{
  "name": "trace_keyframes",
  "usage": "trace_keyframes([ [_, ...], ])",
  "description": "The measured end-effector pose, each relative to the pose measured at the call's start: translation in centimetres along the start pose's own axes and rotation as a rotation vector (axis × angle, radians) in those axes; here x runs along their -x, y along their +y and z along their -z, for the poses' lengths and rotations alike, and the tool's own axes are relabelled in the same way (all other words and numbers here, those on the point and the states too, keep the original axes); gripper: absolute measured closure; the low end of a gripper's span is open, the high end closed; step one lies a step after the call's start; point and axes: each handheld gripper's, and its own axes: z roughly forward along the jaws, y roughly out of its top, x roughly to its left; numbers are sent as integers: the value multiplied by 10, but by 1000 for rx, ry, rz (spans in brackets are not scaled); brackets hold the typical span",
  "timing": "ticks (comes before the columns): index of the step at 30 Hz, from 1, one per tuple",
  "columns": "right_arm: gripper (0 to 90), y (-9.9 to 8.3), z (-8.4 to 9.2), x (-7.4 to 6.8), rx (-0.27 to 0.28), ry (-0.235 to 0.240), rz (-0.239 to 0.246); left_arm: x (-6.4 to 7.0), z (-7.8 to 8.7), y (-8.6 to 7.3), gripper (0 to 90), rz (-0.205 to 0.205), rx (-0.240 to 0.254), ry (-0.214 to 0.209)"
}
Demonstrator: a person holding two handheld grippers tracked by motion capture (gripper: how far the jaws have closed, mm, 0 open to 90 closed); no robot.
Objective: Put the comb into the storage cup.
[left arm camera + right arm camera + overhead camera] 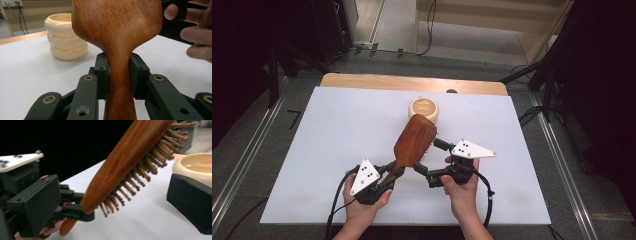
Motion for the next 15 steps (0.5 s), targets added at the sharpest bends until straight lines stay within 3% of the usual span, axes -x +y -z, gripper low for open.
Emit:
trace_keyframes([
  [6,0,-1,0,3,10,-18,-61,2,-3,-4,724,-4,-2,-13],
  [15,0,-2,-5,1,3,-11,-89,9,-5,-4,724,-20,-1,-22],
])
